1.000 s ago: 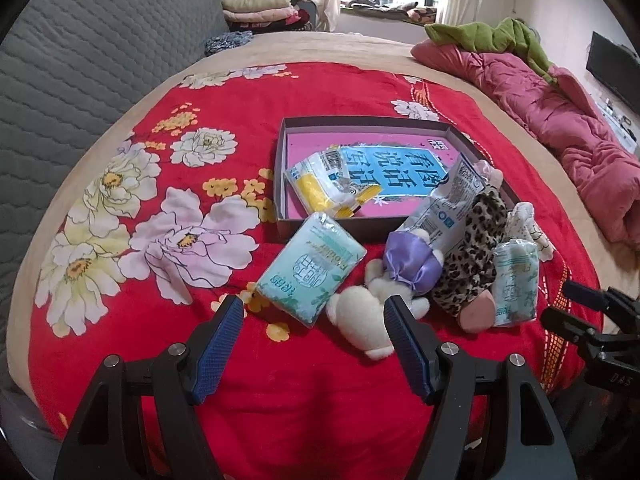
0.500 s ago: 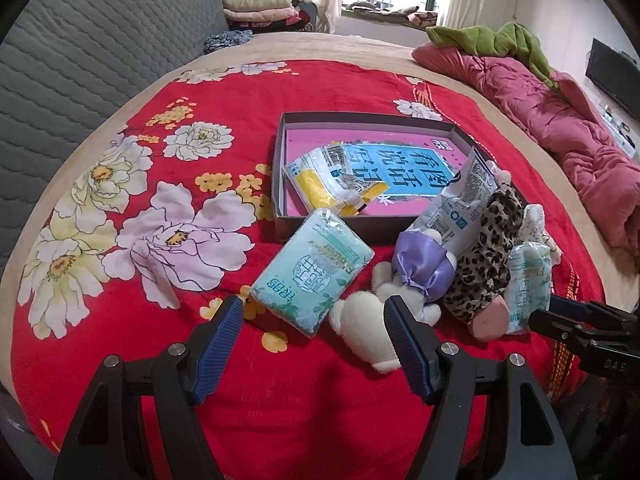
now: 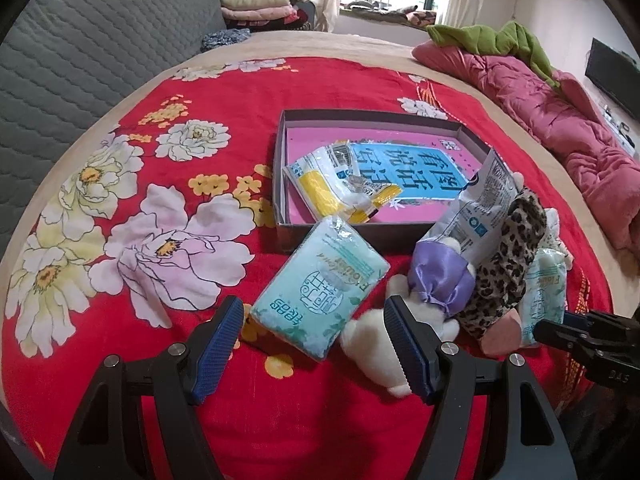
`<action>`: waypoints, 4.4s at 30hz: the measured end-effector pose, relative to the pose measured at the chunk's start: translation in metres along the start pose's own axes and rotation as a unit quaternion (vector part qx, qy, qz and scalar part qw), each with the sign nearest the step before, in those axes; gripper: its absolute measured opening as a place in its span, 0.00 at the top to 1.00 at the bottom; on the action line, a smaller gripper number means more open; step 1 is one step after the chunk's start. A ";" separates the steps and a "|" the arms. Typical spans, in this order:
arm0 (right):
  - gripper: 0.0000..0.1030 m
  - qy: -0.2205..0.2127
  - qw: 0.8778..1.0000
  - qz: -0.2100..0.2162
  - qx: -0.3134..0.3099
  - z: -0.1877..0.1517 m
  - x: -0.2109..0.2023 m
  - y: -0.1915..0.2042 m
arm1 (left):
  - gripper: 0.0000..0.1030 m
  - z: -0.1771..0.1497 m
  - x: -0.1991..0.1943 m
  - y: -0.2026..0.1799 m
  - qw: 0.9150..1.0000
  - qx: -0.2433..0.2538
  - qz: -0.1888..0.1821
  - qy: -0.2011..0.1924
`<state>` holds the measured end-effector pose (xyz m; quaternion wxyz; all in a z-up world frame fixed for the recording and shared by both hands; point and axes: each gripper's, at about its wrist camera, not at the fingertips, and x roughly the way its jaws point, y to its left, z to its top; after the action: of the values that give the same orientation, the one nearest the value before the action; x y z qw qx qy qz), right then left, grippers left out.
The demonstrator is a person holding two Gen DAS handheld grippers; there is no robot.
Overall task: Organize soft objects
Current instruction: 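Grasp the white-green tissue pack with the right tool while the left tool approaches the mint tissue pack, then grasp the mint-green tissue pack with the left tool while the right tool lifts its pack, then carry the mint tissue pack with the left tool while the right tool carries its pack over the box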
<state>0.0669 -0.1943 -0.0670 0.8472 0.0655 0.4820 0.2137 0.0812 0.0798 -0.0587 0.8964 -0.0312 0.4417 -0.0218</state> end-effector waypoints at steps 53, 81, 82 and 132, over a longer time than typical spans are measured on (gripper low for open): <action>0.81 -0.045 0.999 0.014 -0.015 -0.001 -0.025 0.003 | 0.71 0.002 -0.009 -0.001 0.998 -0.014 -0.029 -0.057; 0.81 -0.135 0.991 -0.013 -0.002 0.023 -0.078 -0.007 | 0.71 0.015 -0.056 -0.029 0.995 -0.008 -0.034 -0.091; 0.81 -0.138 0.990 -0.016 -0.002 0.024 -0.079 -0.008 | 0.71 0.017 -0.056 -0.030 0.995 -0.009 -0.034 -0.092; 0.81 -0.189 0.978 -0.094 0.005 0.093 -0.081 -0.025 | 0.71 0.109 0.021 -0.057 0.989 -0.087 -0.091 -0.079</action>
<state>0.1169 -0.2422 0.0387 0.9388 0.0636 0.3188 0.1142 0.1799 0.0259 -0.0047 0.9166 -0.1507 0.3651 -0.0618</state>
